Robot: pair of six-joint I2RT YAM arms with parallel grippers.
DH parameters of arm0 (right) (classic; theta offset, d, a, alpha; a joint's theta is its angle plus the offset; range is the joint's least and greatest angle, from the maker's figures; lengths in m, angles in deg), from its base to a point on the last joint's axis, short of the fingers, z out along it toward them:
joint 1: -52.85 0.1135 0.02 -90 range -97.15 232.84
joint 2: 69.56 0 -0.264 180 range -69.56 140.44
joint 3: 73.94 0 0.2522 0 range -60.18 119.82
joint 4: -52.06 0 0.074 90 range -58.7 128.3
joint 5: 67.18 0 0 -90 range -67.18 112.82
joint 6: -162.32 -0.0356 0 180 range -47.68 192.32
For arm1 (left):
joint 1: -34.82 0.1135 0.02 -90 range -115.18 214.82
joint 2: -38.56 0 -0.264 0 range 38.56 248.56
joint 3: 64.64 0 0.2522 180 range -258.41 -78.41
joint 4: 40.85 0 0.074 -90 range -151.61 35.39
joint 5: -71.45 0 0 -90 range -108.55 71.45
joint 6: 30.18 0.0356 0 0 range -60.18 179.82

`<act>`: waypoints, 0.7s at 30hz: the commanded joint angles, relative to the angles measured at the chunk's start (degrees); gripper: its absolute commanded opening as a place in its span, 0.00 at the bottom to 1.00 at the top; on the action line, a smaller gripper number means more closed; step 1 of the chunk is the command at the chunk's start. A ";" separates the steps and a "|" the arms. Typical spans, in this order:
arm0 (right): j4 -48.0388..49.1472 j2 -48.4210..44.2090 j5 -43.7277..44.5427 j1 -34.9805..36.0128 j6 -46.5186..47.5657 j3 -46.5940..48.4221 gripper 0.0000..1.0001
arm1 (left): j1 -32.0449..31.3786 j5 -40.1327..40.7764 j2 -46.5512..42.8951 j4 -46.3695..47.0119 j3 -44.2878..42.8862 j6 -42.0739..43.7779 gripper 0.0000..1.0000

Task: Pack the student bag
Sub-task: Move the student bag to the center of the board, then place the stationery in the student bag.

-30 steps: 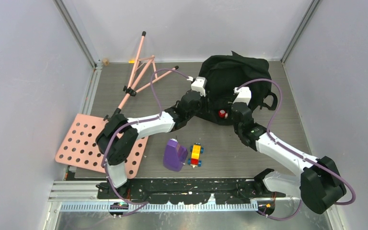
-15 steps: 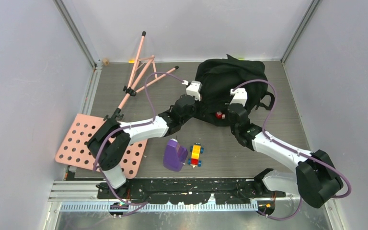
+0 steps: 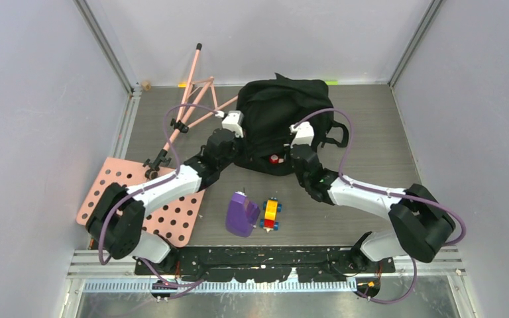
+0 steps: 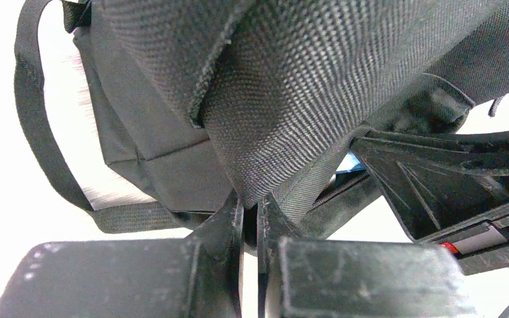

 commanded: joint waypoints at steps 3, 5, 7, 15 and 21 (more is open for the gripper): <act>-0.62 4.00 2.53 1.36 -7.46 1.44 0.01 | 5.33 -1.12 -12.52 2.73 1.72 -0.85 0.00; 2.48 3.01 -0.20 1.37 -12.75 -0.16 0.00 | 6.48 -1.74 -13.89 0.44 2.00 -0.54 0.00; 4.39 2.77 -2.71 1.36 -17.91 -0.95 0.00 | 7.07 -2.36 -14.55 -0.58 2.21 -0.32 0.00; 9.29 9.28 -9.19 1.91 -22.38 0.30 0.01 | 7.57 -3.35 -15.41 -2.19 2.19 0.21 0.00; 5.01 5.58 -0.16 2.49 -17.34 -0.59 0.41 | 7.89 -2.05 -16.35 -4.73 1.95 2.63 0.00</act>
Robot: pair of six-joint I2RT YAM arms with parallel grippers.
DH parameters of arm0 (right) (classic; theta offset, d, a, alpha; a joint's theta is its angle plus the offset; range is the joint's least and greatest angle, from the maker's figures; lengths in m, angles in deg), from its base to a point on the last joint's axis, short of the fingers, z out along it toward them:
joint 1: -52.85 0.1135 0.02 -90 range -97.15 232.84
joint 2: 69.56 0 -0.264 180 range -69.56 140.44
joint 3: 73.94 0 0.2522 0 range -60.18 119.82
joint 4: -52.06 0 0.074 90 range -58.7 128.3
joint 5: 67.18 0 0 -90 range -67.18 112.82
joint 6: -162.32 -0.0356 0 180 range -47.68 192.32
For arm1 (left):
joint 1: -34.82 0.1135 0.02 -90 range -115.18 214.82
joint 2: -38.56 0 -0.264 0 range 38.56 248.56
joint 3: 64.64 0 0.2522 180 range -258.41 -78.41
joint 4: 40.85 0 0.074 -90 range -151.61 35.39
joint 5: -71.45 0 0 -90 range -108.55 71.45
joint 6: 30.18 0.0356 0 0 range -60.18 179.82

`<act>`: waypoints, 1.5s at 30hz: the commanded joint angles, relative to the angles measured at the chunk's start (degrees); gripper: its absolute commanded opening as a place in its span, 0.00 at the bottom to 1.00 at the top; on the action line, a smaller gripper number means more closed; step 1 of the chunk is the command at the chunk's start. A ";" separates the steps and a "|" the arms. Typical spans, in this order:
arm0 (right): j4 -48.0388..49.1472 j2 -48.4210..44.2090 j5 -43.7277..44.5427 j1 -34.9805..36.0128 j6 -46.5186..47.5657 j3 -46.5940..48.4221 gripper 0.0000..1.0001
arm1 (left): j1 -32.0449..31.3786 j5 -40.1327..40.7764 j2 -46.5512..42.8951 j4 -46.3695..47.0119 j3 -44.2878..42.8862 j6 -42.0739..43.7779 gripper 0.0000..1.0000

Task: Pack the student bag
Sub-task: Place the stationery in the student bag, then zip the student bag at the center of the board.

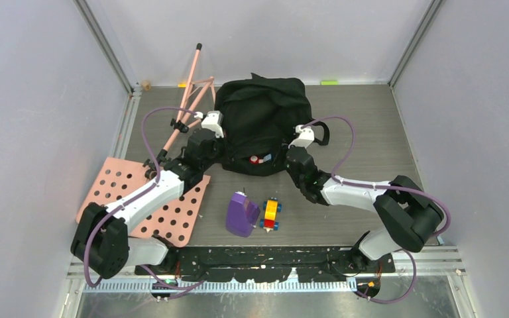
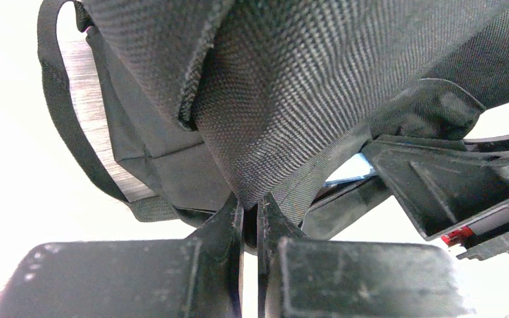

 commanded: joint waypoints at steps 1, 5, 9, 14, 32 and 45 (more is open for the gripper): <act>-7.04 -2.58 5.90 0.30 4.63 -0.87 0.47 | 0.17 -0.39 -5.34 5.51 -2.48 2.08 0.00; -11.71 -8.09 5.43 0.38 7.86 0.31 0.57 | 0.25 -0.50 -5.01 3.82 -3.25 3.48 0.00; -16.94 -14.53 4.35 0.34 8.78 0.94 0.62 | 0.30 -0.58 -5.01 2.90 -3.95 5.22 0.00; -24.96 -20.30 4.83 0.31 9.12 2.60 0.65 | 0.26 -0.81 -4.55 0.81 -5.28 7.96 0.00; -18.84 -6.38 -3.31 -0.01 12.74 7.13 0.26 | 0.26 -2.90 -4.47 0.74 -5.70 6.83 0.00; -21.21 -3.98 -5.48 0.02 12.45 9.33 0.21 | 0.26 -2.51 -5.21 -0.22 -6.06 8.14 0.00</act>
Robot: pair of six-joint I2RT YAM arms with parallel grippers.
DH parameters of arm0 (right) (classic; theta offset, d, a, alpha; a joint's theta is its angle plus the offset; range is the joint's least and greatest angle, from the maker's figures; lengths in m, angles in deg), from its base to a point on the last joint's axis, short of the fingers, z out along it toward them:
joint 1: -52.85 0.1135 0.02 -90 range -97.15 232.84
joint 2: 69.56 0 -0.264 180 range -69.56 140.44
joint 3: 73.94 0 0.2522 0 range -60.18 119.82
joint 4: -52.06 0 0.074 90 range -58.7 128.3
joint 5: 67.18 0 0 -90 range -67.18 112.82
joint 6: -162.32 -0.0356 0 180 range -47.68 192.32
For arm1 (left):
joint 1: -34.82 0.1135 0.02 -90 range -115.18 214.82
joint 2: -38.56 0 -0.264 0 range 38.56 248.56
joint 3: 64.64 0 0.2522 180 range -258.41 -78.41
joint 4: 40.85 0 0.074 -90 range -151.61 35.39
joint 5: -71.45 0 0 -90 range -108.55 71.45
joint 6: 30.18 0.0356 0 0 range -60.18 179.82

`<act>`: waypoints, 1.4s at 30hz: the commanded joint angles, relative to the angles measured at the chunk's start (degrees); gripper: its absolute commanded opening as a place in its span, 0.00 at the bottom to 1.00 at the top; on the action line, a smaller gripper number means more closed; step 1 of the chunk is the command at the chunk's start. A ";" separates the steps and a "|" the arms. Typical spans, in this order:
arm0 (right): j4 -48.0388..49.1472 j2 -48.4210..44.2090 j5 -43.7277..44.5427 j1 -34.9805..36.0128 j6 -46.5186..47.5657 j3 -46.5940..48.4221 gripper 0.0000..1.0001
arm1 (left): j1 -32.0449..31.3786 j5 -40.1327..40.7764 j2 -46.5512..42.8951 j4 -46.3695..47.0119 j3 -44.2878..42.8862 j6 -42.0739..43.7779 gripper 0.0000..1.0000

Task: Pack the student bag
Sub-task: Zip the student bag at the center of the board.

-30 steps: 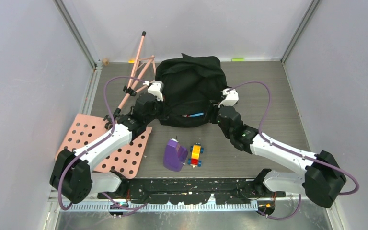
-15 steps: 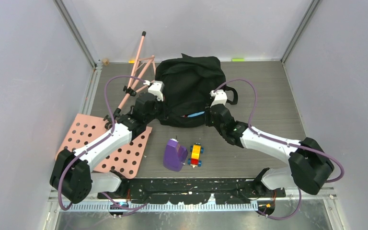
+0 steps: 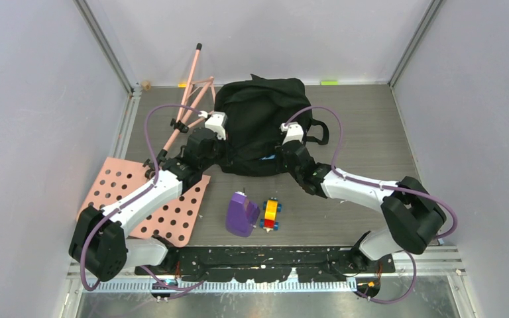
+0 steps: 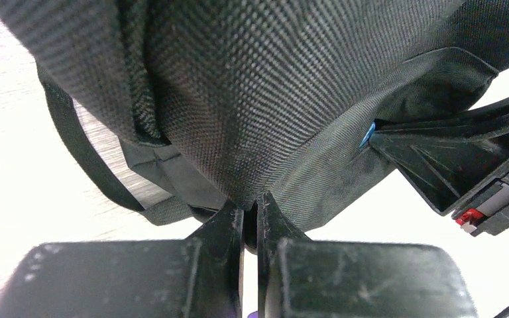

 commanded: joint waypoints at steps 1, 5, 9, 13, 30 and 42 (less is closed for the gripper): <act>-1.09 -4.92 -0.80 -0.03 -0.37 1.85 0.22 | 0.28 -0.18 -3.99 4.53 -4.53 1.70 0.00; -5.74 -11.74 -0.52 0.00 -1.43 1.57 0.35 | 0.36 1.10 -4.96 3.61 -4.52 3.26 0.00; -11.50 -16.71 2.50 -0.17 -1.88 1.25 0.43 | 0.45 1.49 -5.78 2.55 -4.74 4.22 0.00; -13.05 -19.92 5.87 -0.43 -2.05 0.09 0.48 | 0.46 0.38 -6.59 -0.03 -5.70 5.21 0.23; -10.57 -25.18 -17.09 -15.00 -2.13 -5.40 0.68 | -18.23 7.16 -3.96 -4.99 -13.18 6.08 0.65; -7.37 -23.27 -11.13 -15.41 -4.32 -6.71 0.64 | -25.52 12.73 6.97 7.81 -12.17 1.02 0.65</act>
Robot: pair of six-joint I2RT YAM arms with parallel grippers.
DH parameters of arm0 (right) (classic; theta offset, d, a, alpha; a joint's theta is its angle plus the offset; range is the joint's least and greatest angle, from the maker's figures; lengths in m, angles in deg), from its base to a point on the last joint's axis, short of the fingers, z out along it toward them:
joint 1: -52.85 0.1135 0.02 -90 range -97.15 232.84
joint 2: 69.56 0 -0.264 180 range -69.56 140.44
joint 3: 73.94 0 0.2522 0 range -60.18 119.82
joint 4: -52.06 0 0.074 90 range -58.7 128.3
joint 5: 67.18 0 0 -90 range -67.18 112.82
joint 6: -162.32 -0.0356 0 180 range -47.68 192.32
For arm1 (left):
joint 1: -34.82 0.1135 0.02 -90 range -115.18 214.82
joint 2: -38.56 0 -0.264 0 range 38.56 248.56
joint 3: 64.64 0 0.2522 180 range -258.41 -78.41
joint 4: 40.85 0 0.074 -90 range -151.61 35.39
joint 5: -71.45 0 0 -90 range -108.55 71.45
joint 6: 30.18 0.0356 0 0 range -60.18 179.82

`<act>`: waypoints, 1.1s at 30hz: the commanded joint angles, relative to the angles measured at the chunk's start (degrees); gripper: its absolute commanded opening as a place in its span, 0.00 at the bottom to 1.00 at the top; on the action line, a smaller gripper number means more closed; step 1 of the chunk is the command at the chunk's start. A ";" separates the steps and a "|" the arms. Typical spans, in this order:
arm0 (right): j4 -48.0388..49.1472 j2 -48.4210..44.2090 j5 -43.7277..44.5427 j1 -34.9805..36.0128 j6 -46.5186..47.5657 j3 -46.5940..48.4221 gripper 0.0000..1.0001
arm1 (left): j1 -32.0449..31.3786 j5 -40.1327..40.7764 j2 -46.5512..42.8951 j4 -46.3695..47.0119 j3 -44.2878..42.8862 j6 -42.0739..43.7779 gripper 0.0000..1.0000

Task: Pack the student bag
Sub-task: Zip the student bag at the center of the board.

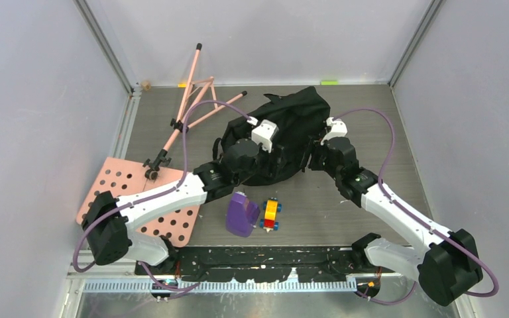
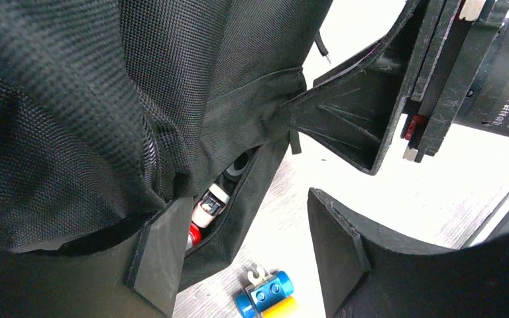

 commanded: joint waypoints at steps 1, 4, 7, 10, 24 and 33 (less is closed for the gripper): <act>5.34 0.98 3.78 -0.42 0.19 0.06 0.64 | -1.60 3.06 -0.26 5.90 -0.77 -2.52 0.65; 5.93 3.26 5.20 -0.62 1.98 1.00 0.64 | -1.57 5.53 -3.17 2.03 -0.78 -1.39 0.66; 7.44 5.10 6.16 -0.98 2.55 1.17 0.64 | -1.60 7.51 -7.33 -4.65 -0.69 -1.35 0.67; 9.87 6.10 4.99 -1.19 2.82 0.67 0.57 | -1.60 7.96 -11.98 -11.43 -0.52 -2.30 0.69; 12.13 8.02 -0.83 -1.08 3.31 1.15 0.01 | -3.44 -8.47 -15.86 -14.77 -0.60 -12.58 0.65; 7.60 3.55 2.07 1.59 3.20 1.27 0.01 | 2.39 -7.30 -4.21 -11.18 -3.90 -6.09 0.62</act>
